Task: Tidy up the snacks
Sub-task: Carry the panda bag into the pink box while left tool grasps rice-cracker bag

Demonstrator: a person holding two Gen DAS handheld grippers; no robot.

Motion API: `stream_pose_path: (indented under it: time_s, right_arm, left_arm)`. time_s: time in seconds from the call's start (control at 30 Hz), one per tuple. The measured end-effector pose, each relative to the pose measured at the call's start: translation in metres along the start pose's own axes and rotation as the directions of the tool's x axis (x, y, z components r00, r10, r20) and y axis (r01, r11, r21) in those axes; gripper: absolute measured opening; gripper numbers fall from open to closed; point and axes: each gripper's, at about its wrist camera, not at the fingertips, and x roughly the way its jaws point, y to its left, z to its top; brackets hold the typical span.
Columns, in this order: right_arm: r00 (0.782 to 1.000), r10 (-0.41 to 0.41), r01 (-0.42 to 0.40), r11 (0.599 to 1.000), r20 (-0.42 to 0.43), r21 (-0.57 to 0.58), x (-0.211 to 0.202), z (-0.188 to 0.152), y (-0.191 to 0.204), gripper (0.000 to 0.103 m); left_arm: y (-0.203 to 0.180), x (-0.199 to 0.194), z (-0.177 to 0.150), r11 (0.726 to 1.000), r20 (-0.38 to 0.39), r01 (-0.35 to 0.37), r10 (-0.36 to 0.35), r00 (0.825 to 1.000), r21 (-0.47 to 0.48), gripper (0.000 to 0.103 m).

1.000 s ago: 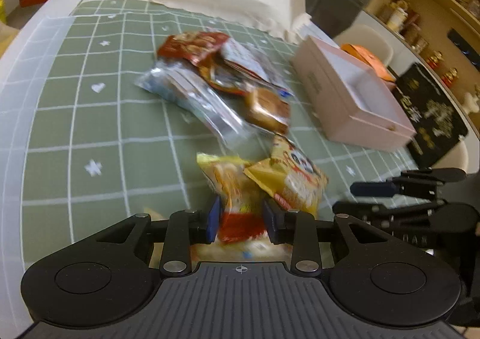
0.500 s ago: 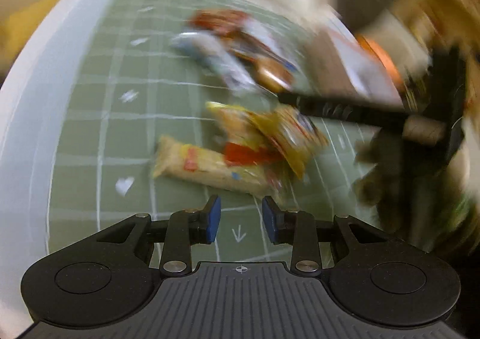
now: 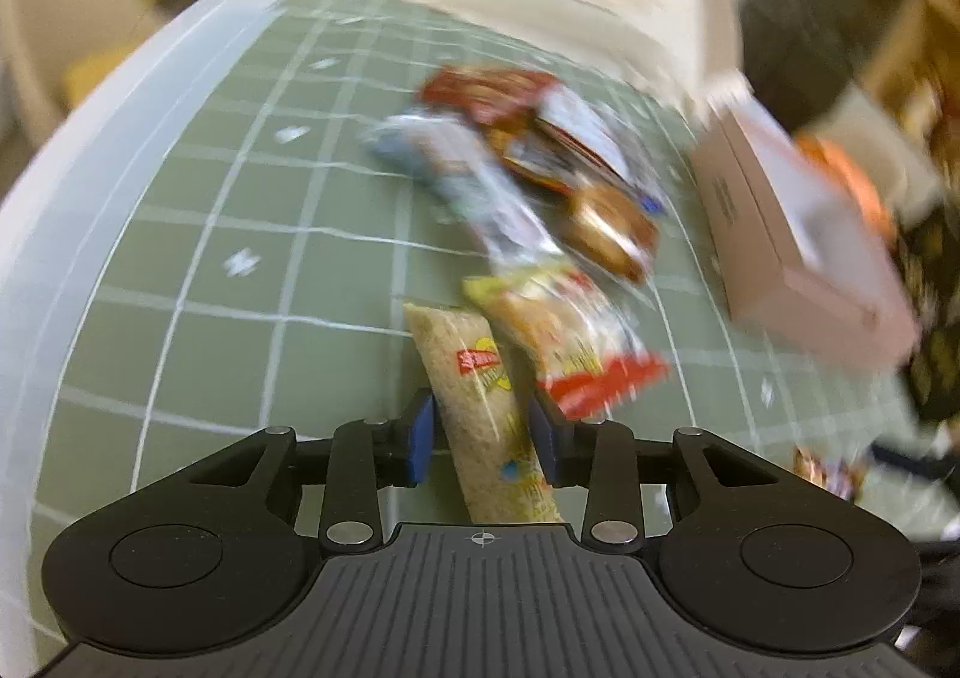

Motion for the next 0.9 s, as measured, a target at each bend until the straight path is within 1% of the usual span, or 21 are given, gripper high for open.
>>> stream_pose_path:
  time_s: [0.07, 0.17, 0.27, 0.33, 0.37, 0.43, 0.5, 0.53, 0.57, 0.6, 0.67, 0.7, 0.8, 0.83, 0.9]
  right_arm:
    - [0.999, 0.035, -0.036, 0.999, 0.015, 0.041, -0.015, -0.009, -0.012, 0.089]
    - [0.995, 0.098, -0.092, 0.981, -0.027, 0.171, -0.016, -0.016, -0.027, 0.090]
    - [0.995, 0.092, -0.075, 0.958, -0.050, 0.277, -0.006, -0.020, -0.028, 0.090]
    - [0.994, 0.067, -0.041, 0.956, -0.081, 0.290, 0.005, -0.020, -0.022, 0.090]
    - [0.994, 0.061, -0.032, 0.958, -0.095, 0.285, 0.009, -0.020, -0.018, 0.093]
    - [0.994, 0.031, -0.007, 0.974, -0.104, 0.228, 0.012, -0.020, -0.007, 0.094]
    - [0.994, 0.017, 0.000, 0.986, -0.105, 0.166, 0.010, -0.021, -0.001, 0.086]
    - [0.995, 0.034, -0.019, 0.988, -0.096, 0.155, 0.006, -0.023, -0.002, 0.073]
    - [0.994, 0.048, -0.034, 0.990, -0.094, 0.140, 0.001, -0.023, -0.003, 0.065]
    - [0.994, 0.060, -0.048, 0.991, -0.094, 0.125, -0.003, -0.024, -0.005, 0.063]
    - [0.993, 0.076, -0.065, 0.991, -0.090, 0.120, -0.012, -0.024, -0.013, 0.060]
    - [0.994, 0.076, -0.066, 0.990, -0.083, 0.123, -0.016, -0.025, -0.018, 0.060]
    - [0.997, 0.051, -0.043, 0.990, -0.060, 0.135, -0.031, -0.025, -0.036, 0.060]
    - [0.998, 0.042, -0.034, 0.989, -0.052, 0.145, -0.035, -0.024, -0.042, 0.060]
    - [0.999, 0.029, -0.023, 0.984, -0.033, 0.175, -0.048, -0.024, -0.059, 0.060]
  left_arm:
    - [-0.011, -0.002, -0.008, 0.998, -0.015, -0.001, 0.002, 1.000, 0.070, 0.040]
    - [-0.021, -0.014, -0.026, 0.992, -0.051, 0.042, -0.037, 0.998, 0.120, 0.037]
    - [-0.032, -0.024, -0.046, 0.984, -0.055, 0.027, -0.017, 0.998, 0.178, 0.035]
    - [-0.037, -0.030, -0.055, 0.980, -0.054, 0.017, -0.007, 0.999, 0.196, 0.034]
    - [-0.039, -0.032, -0.056, 0.979, -0.059, 0.020, -0.008, 0.998, 0.202, 0.035]
    - [-0.043, -0.033, -0.058, 0.974, -0.076, 0.028, -0.012, 0.997, 0.224, 0.035]
    - [-0.045, -0.035, -0.059, 0.967, -0.108, 0.038, -0.011, 0.994, 0.252, 0.035]
    - [-0.046, -0.035, -0.059, 0.963, -0.124, 0.044, -0.011, 0.992, 0.267, 0.035]
    - [-0.048, -0.035, -0.059, 0.958, -0.137, 0.046, -0.007, 0.991, 0.284, 0.035]
    - [-0.049, -0.036, -0.059, 0.956, -0.145, 0.049, -0.007, 0.989, 0.290, 0.034]
    - [-0.050, -0.035, -0.058, 0.962, -0.150, 0.055, -0.015, 0.989, 0.266, 0.034]
    - [-0.051, -0.034, -0.057, 0.965, -0.147, 0.072, -0.036, 0.989, 0.253, 0.034]
    - [-0.064, -0.042, -0.045, 0.966, -0.087, 0.127, -0.109, 0.990, 0.227, 0.033]
    - [-0.071, -0.046, -0.038, 0.962, -0.064, 0.155, -0.144, 0.988, 0.226, 0.033]
    - [-0.090, -0.056, -0.015, 0.944, -0.013, 0.223, -0.227, 0.974, 0.242, 0.033]
